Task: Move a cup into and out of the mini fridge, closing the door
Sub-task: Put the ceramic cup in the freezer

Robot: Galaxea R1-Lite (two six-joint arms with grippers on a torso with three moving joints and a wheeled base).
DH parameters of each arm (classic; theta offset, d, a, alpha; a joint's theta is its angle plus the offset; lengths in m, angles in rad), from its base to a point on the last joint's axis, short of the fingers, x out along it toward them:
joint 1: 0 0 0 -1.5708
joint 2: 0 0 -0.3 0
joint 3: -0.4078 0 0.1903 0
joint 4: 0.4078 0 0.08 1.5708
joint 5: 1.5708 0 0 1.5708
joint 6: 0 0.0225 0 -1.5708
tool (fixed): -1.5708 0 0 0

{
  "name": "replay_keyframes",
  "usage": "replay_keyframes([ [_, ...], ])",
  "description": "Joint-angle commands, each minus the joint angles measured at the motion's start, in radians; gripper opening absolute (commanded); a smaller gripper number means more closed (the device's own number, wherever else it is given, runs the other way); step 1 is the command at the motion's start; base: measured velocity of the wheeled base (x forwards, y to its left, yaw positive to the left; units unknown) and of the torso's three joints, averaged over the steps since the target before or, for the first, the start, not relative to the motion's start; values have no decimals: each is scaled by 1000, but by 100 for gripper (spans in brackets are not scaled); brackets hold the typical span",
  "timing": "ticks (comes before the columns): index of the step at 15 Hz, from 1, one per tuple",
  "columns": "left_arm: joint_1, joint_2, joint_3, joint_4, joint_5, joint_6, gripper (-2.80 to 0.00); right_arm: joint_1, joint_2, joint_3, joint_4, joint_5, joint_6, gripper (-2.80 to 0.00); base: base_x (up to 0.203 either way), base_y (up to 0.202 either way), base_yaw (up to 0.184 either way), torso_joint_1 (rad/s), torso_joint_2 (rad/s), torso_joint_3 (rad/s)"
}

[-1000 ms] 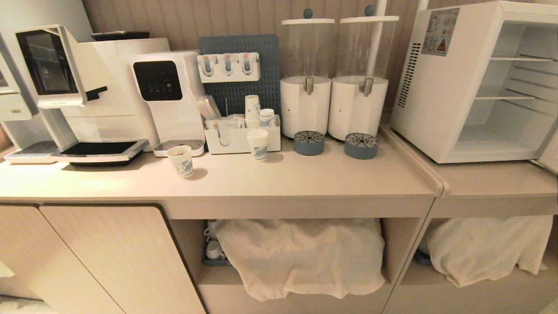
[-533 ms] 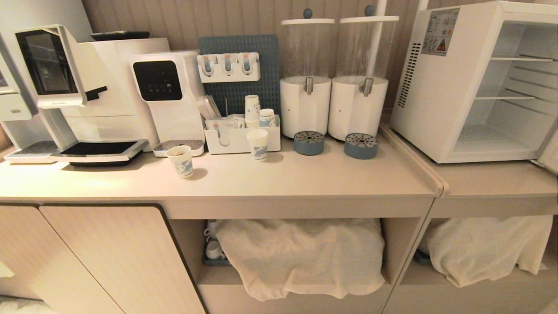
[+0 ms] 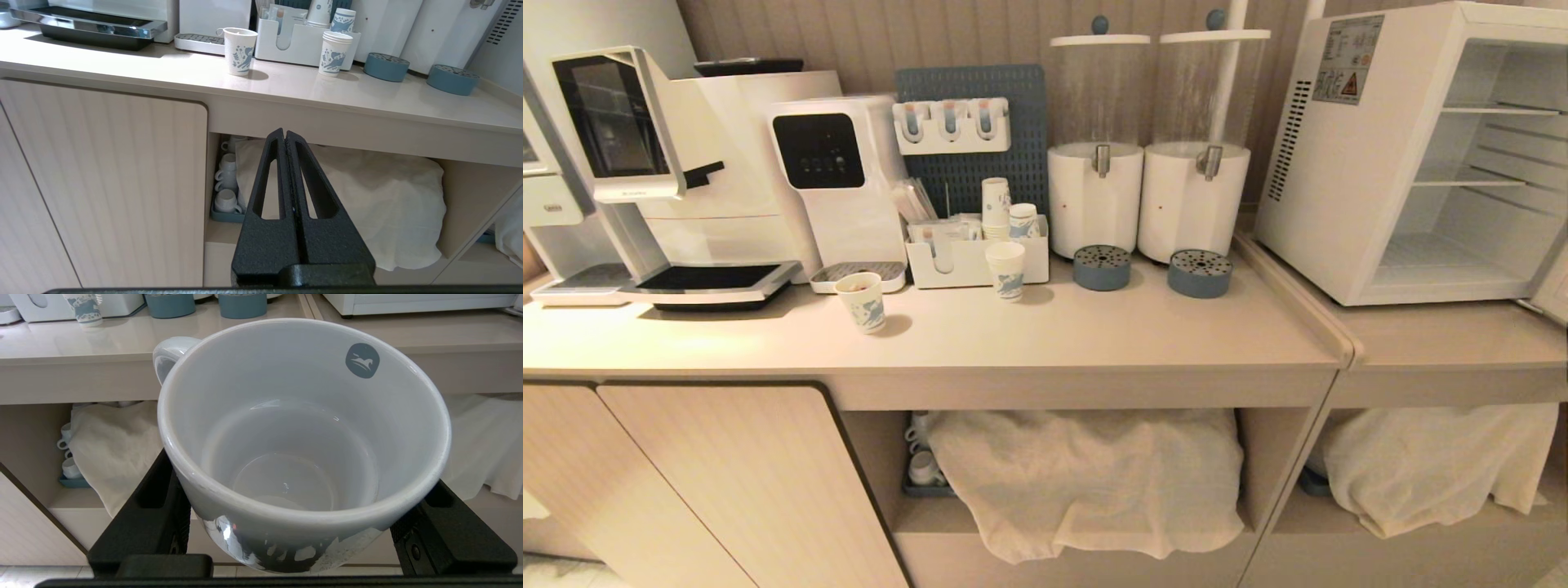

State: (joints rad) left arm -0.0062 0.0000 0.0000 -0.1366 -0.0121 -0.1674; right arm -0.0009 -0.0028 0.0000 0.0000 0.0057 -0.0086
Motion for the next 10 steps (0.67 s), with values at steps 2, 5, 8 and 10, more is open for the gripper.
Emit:
replay_keyframes([
  [2, 0, -5, 40, 0, 0, -1, -280, -1, 3, 2, 0, 0, 1, -280, 4, -30, 4, 1, 4, 1],
  [5, 0, -5, 40, 0, 0, 0, -280, -1, 3, 2, 0, 0, 1, -280, 2, -155, 4, 4, 1, 5],
  [8, 0, -5, 40, 0, 0, -1, -280, -1, 3, 2, 0, 0, 2, -280, 0, -197, 0, 0, 3, -1],
  [10, 0, -5, 40, 0, 0, -1, -280, -1, 3, 2, 0, 0, 2, -280, 0, -194, 1, 3, 2, 0],
])
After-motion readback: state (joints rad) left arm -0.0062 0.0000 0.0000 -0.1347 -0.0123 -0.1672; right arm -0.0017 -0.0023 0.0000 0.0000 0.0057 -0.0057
